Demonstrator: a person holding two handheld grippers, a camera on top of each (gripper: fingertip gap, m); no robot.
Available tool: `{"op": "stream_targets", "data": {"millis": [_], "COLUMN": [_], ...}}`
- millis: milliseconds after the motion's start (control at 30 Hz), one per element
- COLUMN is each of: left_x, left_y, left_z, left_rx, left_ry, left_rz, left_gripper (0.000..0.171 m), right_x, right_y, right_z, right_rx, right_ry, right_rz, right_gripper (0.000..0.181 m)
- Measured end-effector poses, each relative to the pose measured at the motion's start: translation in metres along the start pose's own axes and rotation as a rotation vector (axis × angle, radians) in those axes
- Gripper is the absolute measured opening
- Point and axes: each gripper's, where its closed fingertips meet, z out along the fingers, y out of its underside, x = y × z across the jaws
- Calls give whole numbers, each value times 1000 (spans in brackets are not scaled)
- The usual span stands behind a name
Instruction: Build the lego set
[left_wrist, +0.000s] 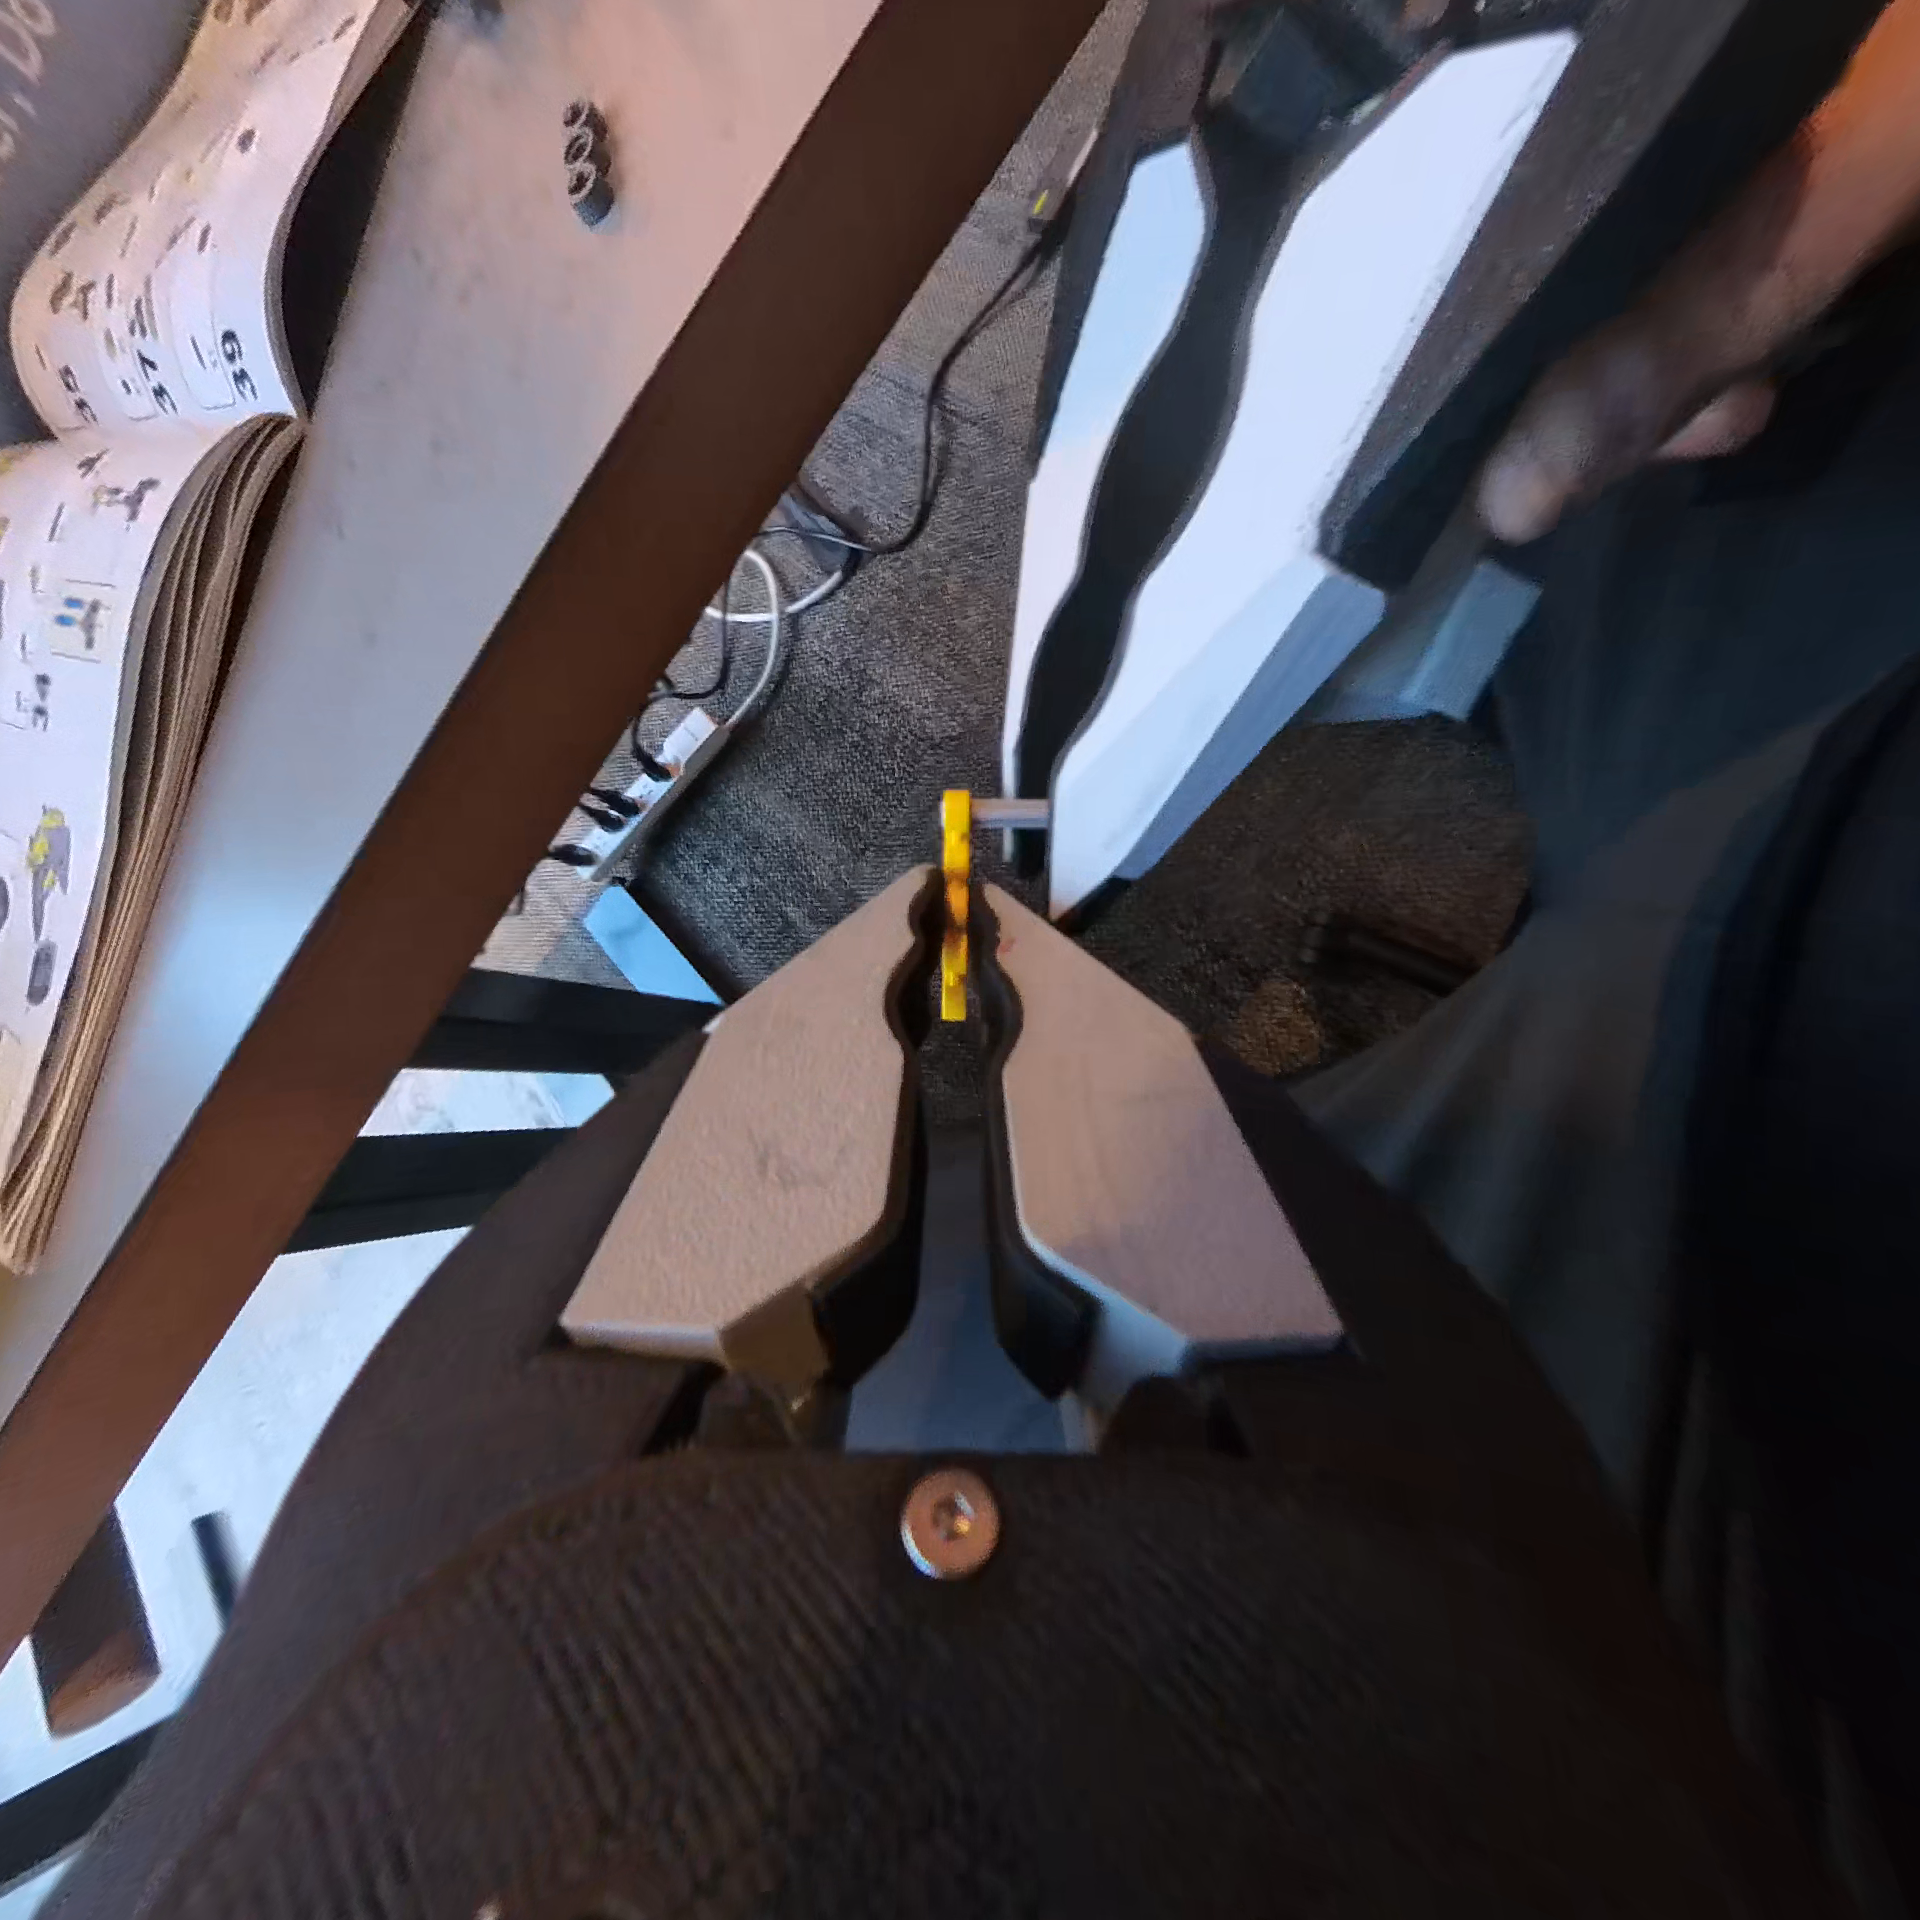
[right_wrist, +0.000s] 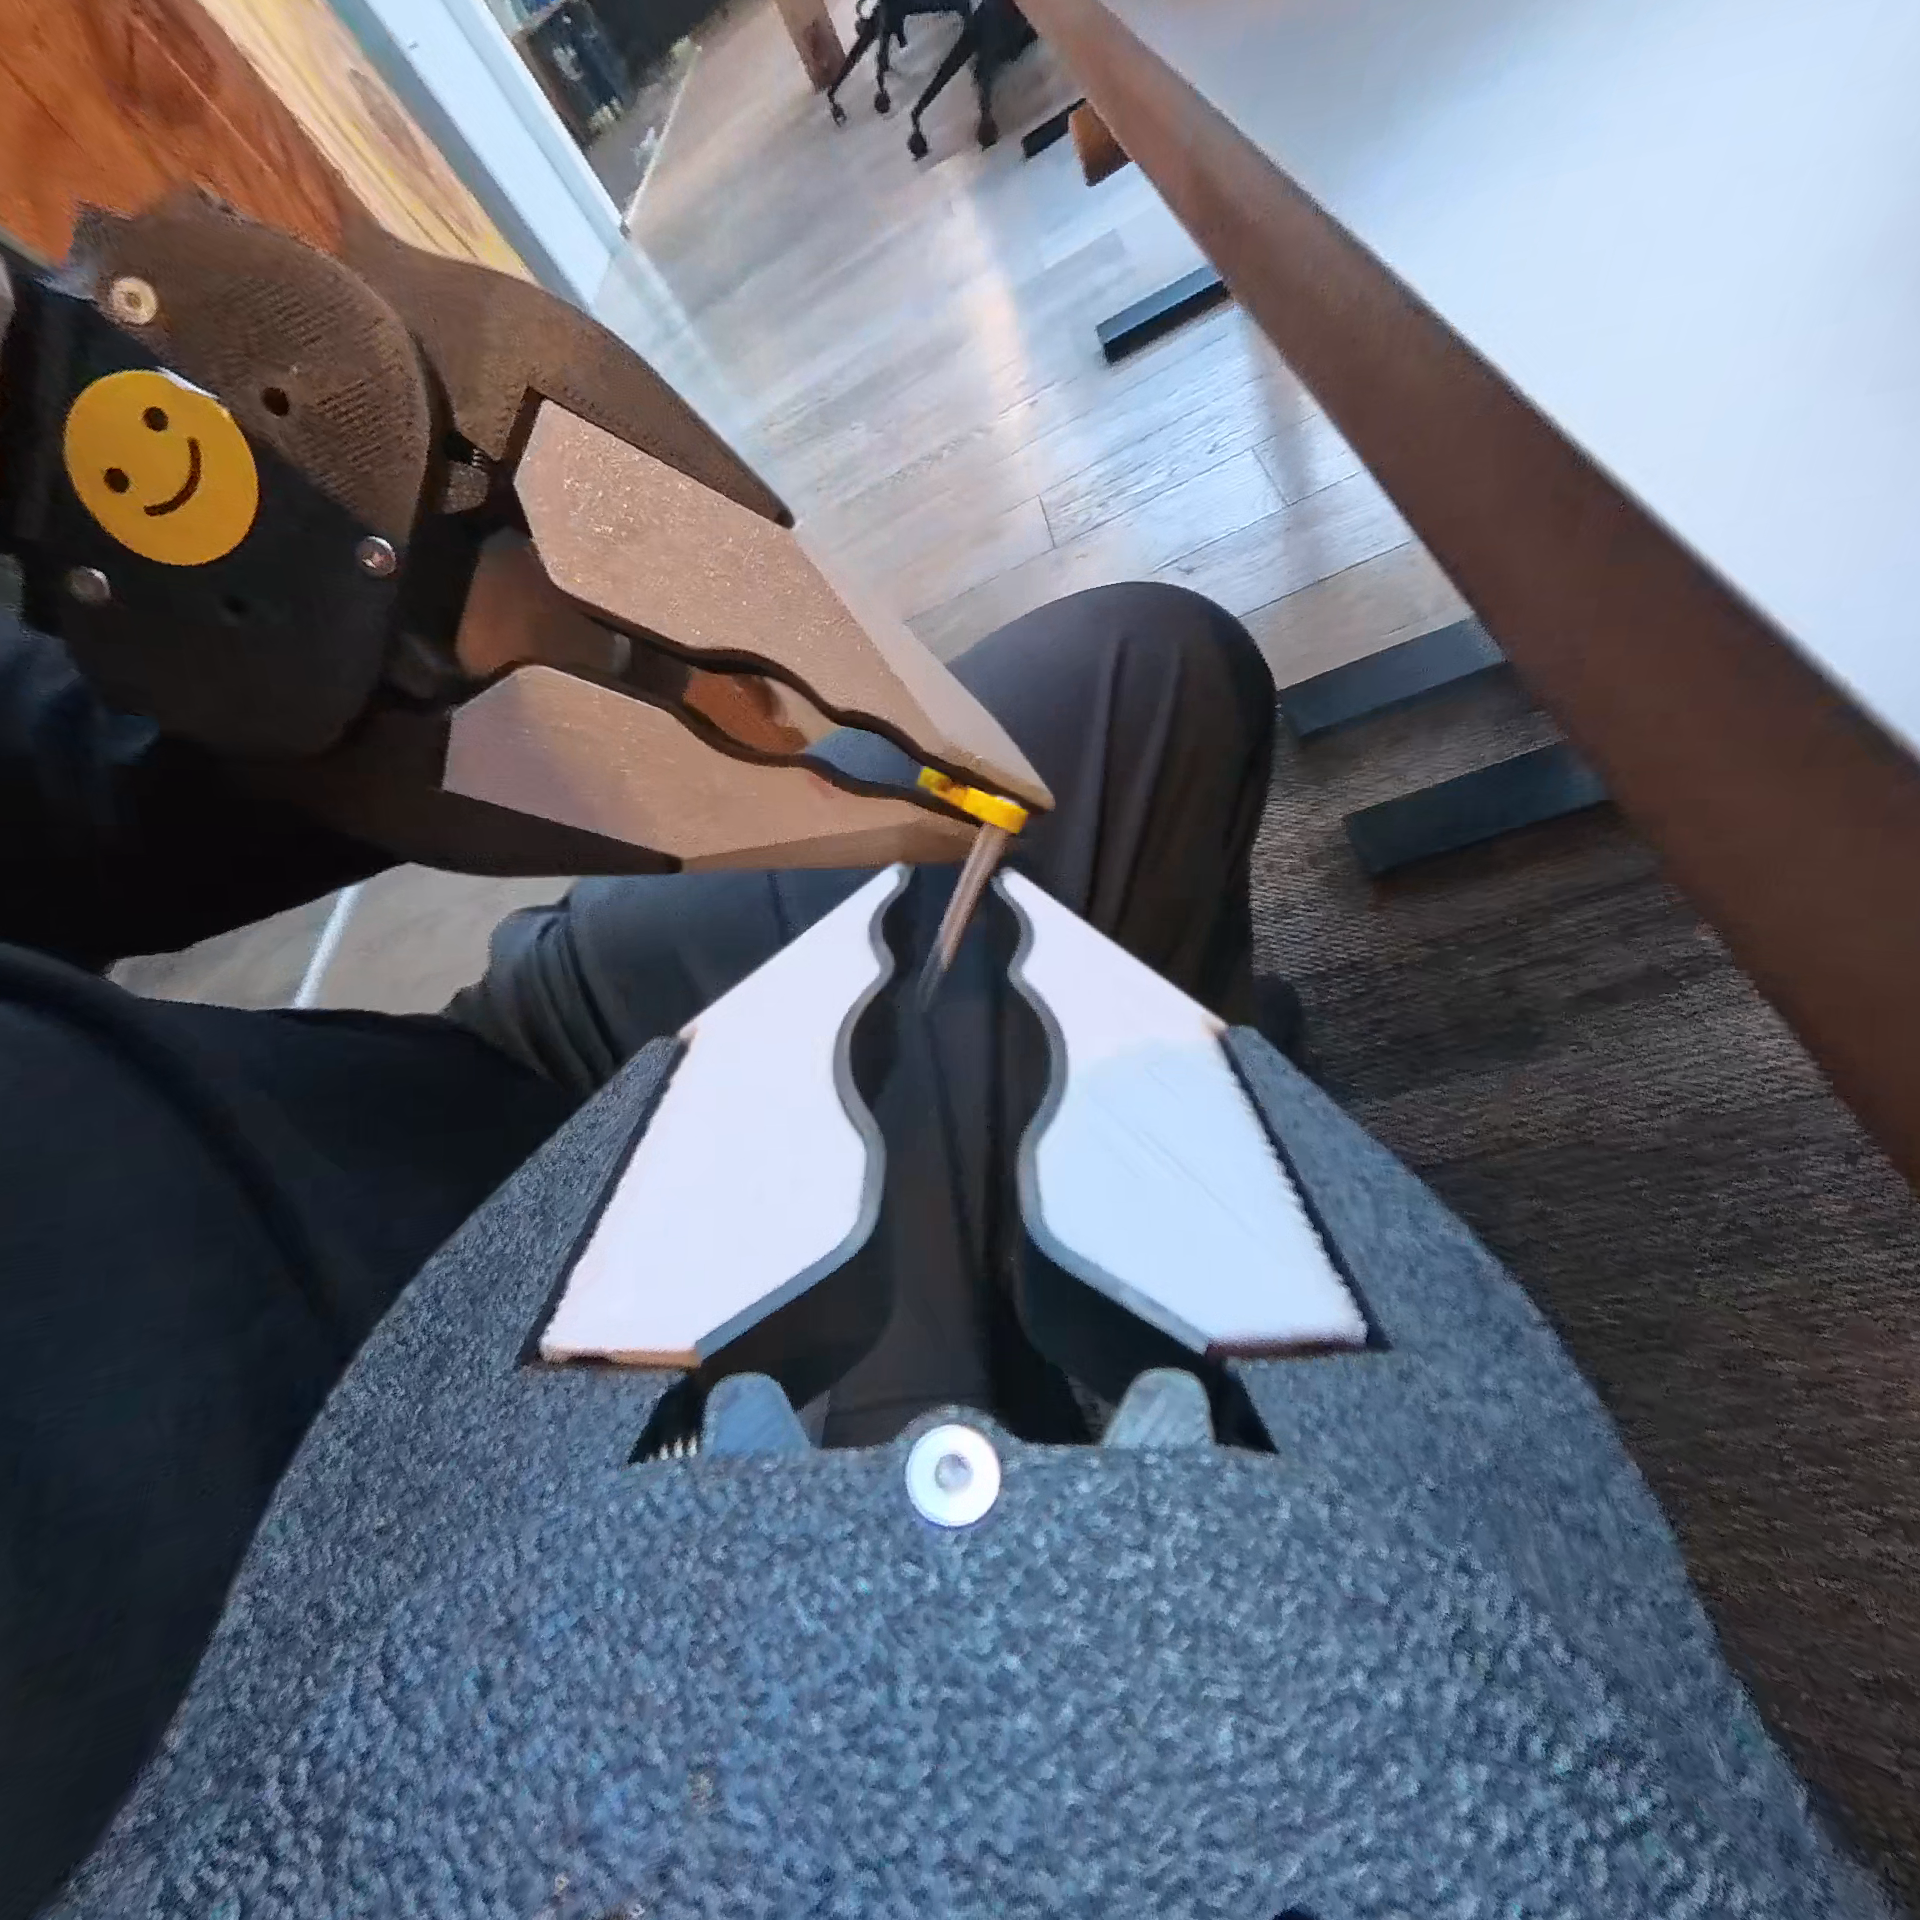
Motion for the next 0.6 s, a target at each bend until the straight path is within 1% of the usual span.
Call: {"op": "stream_targets", "data": {"millis": [100,200,267,333,400,433,467,500,533,567,600], "left_x": [4,12,12,6,-10,-18,-25,-29,-30,-55,-88], "left_y": [2,13,21,25,30,34,39,42,48,61,72], "left_z": [3,11,17,21,26,31,35,35,35,24,-1], "left_rx": [4,-75,-121,-150,-170,-161,-160,-164,-176,-179,-106], "left_ry": [1,40,18,3,-23,-12,20,35,30,-110,-183], "left_rz": [11,32,90,100,45,-46,-177,-243,-263,-298,-460], "left_gripper": [3,5,5,5,4,4,5,5,5,3,3], "right_x": [-2,1,7,13,26,35,42,46,49,77,106], "right_y": [2,13,17,17,10,6,1,-2,0,39,87], "right_z": [1,7,13,20,30,36,43,49,55,56,49], "right_rx": [-10,-89,-143,-169,-178,-169,-147,-111,-78,-221,-272], "right_ry": [11,47,70,97,129,151,165,162,147,256,353], "right_rz": [-47,-108,-122,-176,-188,-185,-170,-152,-131,-132,-153], "right_gripper": [5,3,3,2,4,3,3,3,2,3,0]}}
